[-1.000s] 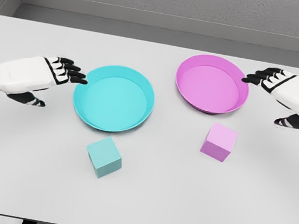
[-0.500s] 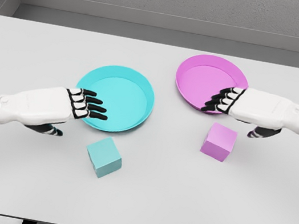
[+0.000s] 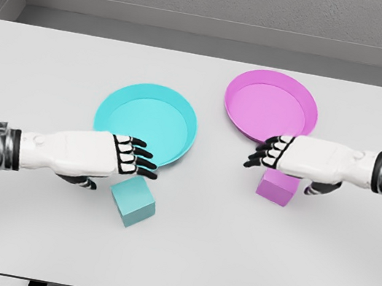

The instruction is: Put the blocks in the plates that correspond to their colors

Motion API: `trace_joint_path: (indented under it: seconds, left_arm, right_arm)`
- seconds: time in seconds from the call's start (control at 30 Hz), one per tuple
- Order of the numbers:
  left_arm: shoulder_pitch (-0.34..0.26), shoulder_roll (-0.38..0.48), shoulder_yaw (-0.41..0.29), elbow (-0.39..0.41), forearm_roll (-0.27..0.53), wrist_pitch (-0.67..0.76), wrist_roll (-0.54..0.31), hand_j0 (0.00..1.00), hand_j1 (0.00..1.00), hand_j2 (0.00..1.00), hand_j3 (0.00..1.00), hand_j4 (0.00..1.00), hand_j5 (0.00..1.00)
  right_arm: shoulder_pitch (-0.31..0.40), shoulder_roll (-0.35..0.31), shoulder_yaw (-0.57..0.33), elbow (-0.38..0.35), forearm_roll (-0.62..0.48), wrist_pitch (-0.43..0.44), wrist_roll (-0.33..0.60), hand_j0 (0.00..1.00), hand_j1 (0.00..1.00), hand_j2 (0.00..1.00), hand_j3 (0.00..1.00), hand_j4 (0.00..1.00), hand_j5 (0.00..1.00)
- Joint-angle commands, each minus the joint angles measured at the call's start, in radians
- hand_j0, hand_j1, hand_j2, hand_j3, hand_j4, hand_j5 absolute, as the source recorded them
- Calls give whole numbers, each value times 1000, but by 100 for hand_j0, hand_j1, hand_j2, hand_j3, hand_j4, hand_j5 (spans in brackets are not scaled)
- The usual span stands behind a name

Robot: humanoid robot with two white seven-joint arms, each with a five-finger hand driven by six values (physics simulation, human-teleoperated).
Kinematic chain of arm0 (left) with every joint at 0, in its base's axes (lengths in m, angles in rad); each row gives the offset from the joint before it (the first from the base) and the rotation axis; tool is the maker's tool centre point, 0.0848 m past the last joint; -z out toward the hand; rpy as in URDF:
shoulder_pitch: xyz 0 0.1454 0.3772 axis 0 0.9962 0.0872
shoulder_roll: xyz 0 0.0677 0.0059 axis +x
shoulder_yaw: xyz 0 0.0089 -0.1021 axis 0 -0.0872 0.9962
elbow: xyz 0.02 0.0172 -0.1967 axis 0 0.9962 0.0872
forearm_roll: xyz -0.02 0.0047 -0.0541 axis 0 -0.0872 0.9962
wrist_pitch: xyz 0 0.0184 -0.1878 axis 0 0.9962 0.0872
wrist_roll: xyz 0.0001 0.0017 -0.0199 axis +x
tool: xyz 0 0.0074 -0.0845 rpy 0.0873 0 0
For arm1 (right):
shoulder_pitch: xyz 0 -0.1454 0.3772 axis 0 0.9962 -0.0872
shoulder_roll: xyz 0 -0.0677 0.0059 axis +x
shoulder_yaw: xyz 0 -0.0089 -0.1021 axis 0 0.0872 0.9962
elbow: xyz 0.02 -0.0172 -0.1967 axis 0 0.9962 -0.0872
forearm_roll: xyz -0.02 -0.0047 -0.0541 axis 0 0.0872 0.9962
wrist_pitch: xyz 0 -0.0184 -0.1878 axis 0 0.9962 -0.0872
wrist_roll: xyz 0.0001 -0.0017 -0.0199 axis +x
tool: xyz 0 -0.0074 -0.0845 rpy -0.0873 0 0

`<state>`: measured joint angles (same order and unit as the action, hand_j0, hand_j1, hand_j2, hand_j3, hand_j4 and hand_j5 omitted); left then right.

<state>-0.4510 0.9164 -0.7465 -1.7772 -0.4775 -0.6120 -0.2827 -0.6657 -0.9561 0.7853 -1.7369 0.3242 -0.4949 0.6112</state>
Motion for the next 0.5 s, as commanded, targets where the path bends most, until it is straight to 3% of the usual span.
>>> trace_joint_path:
  seconds: [0.0,0.33,0.47]
  left_arm:
    - [0,-2,-22,-1,-7,1,-16,100,100,100,100,100,100]
    - [-5,-28,-56,-1,-9,1,-23,100,100,100,100,100,100]
    - [-38,-41,-86,2,-12,1,-23,100,100,100,100,100,100]
  right_arm:
    - [0,10,19,22,-2,4,0,100,100,100,100,100,100]
    - [-2,11,34,42,21,64,0,100,100,100,100,100,100]
    - [-2,11,42,42,24,68,0,100,100,100,100,100,100]
